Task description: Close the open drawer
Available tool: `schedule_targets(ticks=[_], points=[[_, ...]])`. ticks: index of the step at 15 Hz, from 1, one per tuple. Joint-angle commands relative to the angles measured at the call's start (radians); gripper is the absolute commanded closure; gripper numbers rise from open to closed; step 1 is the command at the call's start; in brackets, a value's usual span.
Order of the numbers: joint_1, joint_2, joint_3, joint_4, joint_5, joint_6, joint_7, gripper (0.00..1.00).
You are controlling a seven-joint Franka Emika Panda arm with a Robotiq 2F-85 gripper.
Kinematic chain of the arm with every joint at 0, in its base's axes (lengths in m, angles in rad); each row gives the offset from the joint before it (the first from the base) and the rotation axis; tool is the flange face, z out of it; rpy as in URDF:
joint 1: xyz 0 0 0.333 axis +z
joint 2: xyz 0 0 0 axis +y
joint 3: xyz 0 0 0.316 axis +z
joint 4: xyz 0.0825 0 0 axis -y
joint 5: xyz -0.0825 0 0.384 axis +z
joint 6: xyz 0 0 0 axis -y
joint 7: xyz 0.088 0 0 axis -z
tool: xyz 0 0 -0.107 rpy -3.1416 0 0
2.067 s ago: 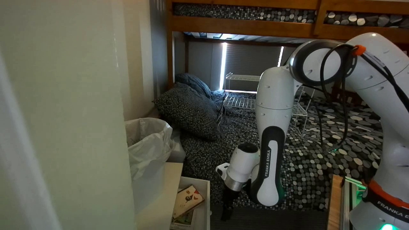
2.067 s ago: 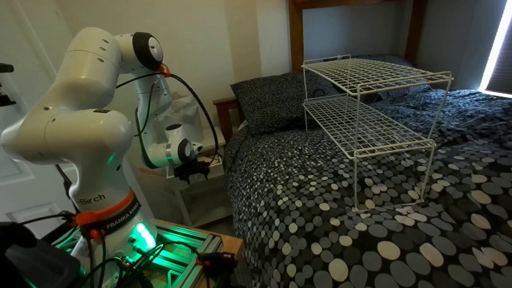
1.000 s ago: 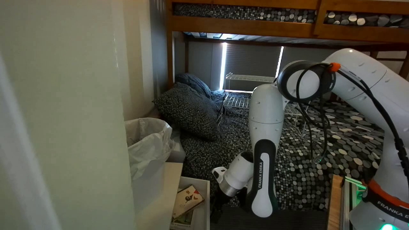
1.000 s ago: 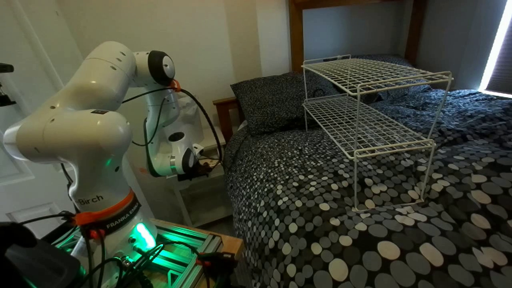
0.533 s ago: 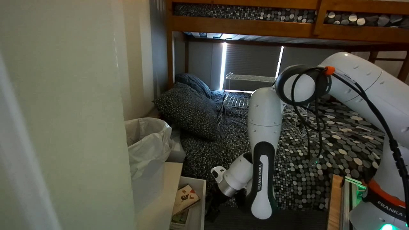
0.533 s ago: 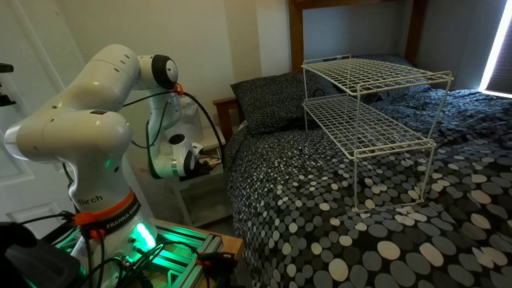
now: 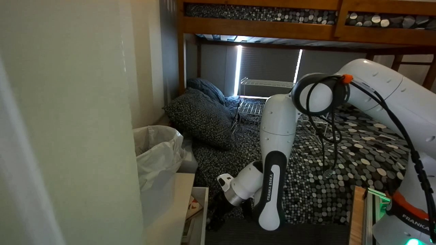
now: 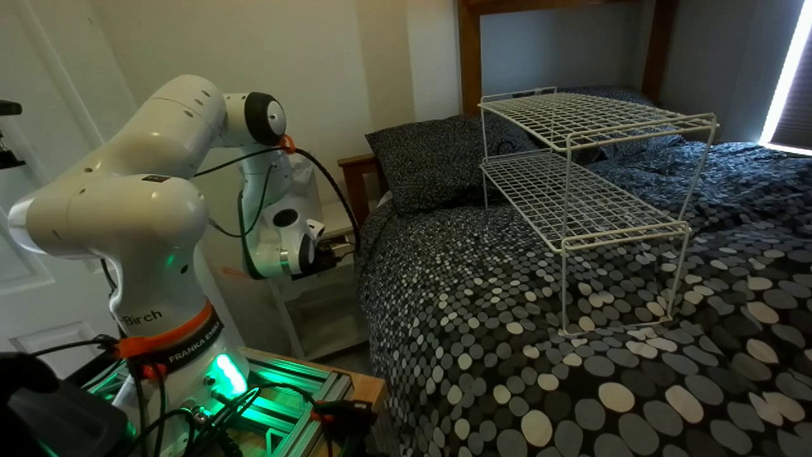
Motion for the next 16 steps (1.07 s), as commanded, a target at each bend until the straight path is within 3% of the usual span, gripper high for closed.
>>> schedule_targets(ticks=[1, 7, 16], points=[[-0.003, 0.003, 0.001, 0.003, -0.002, -0.001, -0.001, 0.0], [-0.003, 0.003, 0.002, 0.005, -0.003, -0.001, -0.001, 0.0], [-0.002, 0.108, 0.04, 0.176, 0.012, 0.017, 0.028, 0.0]])
